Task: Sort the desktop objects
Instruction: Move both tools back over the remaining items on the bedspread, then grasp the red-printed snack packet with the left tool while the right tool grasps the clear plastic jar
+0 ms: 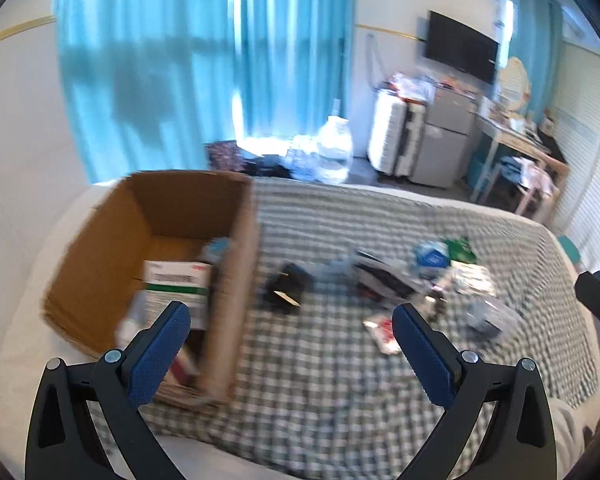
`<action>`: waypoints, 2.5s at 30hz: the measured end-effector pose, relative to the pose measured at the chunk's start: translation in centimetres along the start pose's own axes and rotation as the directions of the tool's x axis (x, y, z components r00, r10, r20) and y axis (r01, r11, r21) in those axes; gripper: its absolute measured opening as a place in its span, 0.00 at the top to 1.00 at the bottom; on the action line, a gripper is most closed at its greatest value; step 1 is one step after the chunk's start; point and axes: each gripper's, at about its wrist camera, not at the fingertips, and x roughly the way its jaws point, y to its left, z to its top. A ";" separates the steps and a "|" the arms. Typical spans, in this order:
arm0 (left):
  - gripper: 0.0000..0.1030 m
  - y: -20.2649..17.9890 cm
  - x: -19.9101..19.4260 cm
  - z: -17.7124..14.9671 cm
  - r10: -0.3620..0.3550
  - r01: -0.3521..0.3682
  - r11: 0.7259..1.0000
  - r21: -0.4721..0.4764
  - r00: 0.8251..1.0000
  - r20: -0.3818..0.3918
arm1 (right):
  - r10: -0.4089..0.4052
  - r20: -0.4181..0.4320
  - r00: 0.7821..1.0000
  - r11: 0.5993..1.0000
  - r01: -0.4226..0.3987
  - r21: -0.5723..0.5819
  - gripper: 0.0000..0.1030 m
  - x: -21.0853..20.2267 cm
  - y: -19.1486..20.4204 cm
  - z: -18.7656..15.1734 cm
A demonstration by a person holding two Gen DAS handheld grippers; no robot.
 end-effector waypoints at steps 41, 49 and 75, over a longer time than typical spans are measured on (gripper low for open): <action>0.00 -11.3 22.0 -8.2 -0.025 0.039 0.999 0.035 0.940 -0.341 | -0.236 -0.438 0.867 0.860 0.397 0.322 0.01 20.6 -14.3 -7.8; 0.40 -8.4 20.7 -8.2 -0.064 0.066 0.998 -0.008 0.933 -0.355 | -0.176 -0.397 0.901 0.872 0.330 0.362 0.09 18.8 -15.1 -8.6; 0.67 -4.6 10.8 -7.8 -0.134 0.132 0.991 -0.027 0.943 -0.305 | -0.130 -0.283 0.950 0.910 0.228 0.346 0.09 9.6 -11.0 -7.1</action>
